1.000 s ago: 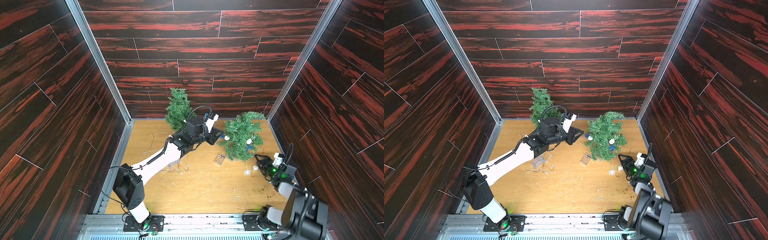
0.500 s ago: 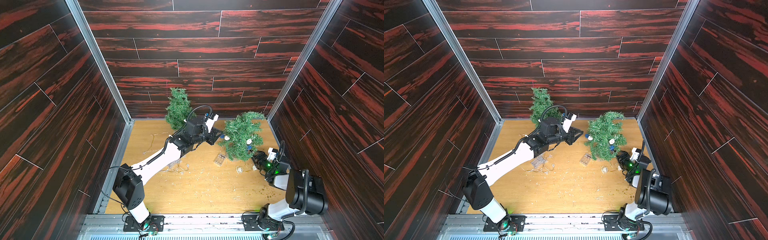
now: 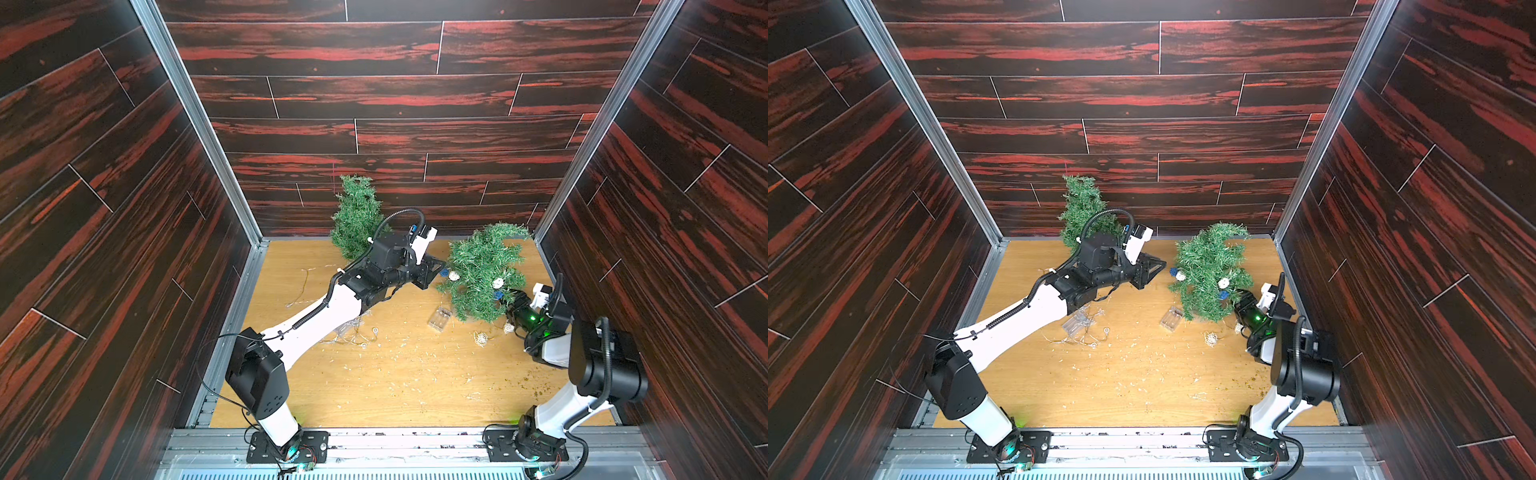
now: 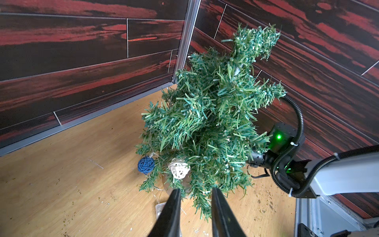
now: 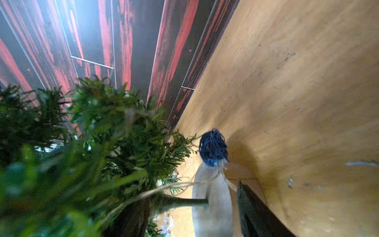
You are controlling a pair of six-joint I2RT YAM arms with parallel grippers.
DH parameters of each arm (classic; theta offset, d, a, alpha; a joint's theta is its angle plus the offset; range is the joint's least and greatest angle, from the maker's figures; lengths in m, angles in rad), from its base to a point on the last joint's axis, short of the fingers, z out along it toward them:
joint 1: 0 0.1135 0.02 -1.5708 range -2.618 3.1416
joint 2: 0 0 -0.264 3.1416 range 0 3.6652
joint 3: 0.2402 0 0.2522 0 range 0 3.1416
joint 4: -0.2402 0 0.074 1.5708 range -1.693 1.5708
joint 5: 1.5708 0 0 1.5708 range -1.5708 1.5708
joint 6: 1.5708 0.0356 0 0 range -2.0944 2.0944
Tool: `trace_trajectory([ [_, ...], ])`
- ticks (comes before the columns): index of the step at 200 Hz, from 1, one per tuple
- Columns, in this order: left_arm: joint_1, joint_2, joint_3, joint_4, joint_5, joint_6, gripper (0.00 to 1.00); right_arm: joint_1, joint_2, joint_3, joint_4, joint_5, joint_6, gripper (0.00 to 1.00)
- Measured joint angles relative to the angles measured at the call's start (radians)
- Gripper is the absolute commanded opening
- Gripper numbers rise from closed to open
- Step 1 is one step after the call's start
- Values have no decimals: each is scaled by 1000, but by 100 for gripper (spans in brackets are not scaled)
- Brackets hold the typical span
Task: Remove string lights from the small christmas tree
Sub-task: Remove the light string from the Christmas tree.
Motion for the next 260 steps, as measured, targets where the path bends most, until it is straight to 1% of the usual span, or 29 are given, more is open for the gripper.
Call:
trace_trajectory([
  [23, 0, 0, 0, -7, 0, 2, 28, 15, 26, 0, 54, 25, 6, 66],
  [39, 0, 0, 0, -10, -1, 3, 29, 20, 46, 0, 84, 47, 9, 53],
  [54, 0, 0, 1, -16, -3, 3, 28, 23, 57, 0, 101, 67, 6, 35],
  [74, 0, 0, 5, -23, -10, 10, 29, 26, 56, -5, 125, 89, 0, 17],
  [85, 0, 0, 8, -26, -11, 13, 28, 26, 56, -14, 137, 98, 2, 12],
  [96, 0, 0, 12, -29, -13, 14, 28, 26, 53, -31, 139, 105, -10, 4],
  [105, 0, 0, 14, -29, -14, 14, 28, 26, 47, -48, 134, 108, -11, 0],
  [132, 0, 0, 18, -30, -16, 18, 28, 26, -5, -90, 89, 113, -34, 0],
  [172, 0, 0, 18, -31, -16, 21, 28, 5, -159, -124, -26, 121, -60, 0],
  [193, 0, 0, 18, -33, -18, 22, 28, -10, -262, -126, -138, 133, -82, 0],
  [219, 0, 0, 18, -36, -19, 22, 28, -23, -389, -110, -331, 156, -130, 0],
  [246, 0, 0, 18, -37, -19, 23, 28, -34, -430, -71, -470, 154, -187, 0],
  [260, 0, 0, 18, -37, -19, 25, 28, -52, -416, -31, -536, 127, -225, 8],
])
